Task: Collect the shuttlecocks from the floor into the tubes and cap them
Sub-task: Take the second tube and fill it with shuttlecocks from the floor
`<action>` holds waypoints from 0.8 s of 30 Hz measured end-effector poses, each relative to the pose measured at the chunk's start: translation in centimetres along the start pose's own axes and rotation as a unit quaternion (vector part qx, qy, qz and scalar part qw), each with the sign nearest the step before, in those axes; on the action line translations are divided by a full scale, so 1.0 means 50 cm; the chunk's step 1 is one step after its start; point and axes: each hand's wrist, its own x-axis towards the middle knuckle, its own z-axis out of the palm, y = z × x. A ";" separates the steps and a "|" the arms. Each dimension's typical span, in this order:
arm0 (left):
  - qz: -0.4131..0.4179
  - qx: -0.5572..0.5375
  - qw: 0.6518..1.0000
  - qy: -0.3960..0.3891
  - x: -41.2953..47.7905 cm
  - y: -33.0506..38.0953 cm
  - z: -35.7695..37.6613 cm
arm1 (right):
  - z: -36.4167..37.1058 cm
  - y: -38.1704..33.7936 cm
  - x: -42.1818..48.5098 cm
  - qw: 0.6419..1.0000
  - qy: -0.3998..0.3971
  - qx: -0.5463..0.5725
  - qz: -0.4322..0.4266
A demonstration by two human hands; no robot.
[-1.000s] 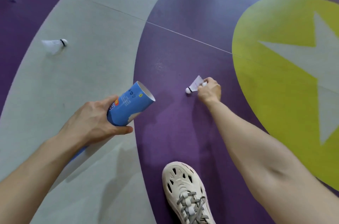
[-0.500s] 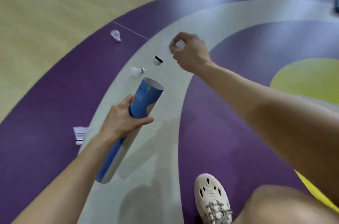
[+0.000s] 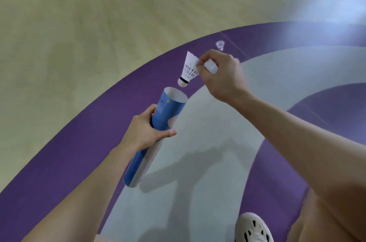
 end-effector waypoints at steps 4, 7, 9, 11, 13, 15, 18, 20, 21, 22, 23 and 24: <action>-0.052 -0.009 0.997 0.053 -0.099 -0.094 -0.030 | 0.104 -0.035 -0.082 0.971 -0.228 -0.017 -0.077; -0.089 0.030 0.994 0.064 -0.178 -0.155 -0.065 | 0.145 -0.081 -0.116 0.888 -0.447 -0.026 -0.102; -0.113 0.055 0.989 0.074 -0.225 -0.175 -0.098 | 0.180 -0.111 -0.135 0.864 -0.484 -0.053 -0.128; -0.129 0.080 0.985 0.078 -0.250 -0.176 -0.126 | 0.216 -0.129 -0.164 0.833 -0.505 -0.130 -0.183; -0.139 0.097 0.982 0.084 -0.256 -0.180 -0.135 | 0.237 -0.139 -0.181 0.833 -0.512 -0.068 -0.200; -0.157 0.091 0.978 0.105 -0.251 -0.192 -0.139 | 0.242 -0.142 -0.168 0.863 -0.465 0.009 -0.197; -0.189 0.070 0.968 0.152 -0.235 -0.210 -0.143 | 0.250 -0.099 -0.110 0.905 -0.390 0.025 -0.170; -0.198 0.060 0.964 0.166 -0.214 -0.208 -0.140 | 0.253 -0.043 -0.075 0.912 -0.374 -0.066 -0.158; -0.197 0.061 0.965 0.163 -0.200 -0.206 -0.135 | 0.256 -0.012 -0.059 0.903 -0.379 -0.127 -0.156; -0.196 0.064 0.965 0.161 -0.186 -0.204 -0.129 | 0.262 0.017 -0.047 0.888 -0.395 -0.180 -0.154; -0.193 0.069 0.964 0.167 -0.172 -0.203 -0.123 | 0.271 0.044 -0.038 0.870 -0.417 -0.217 -0.147; -0.189 0.077 0.962 0.181 -0.156 -0.202 -0.118 | 0.283 0.067 -0.033 0.857 -0.436 -0.238 -0.138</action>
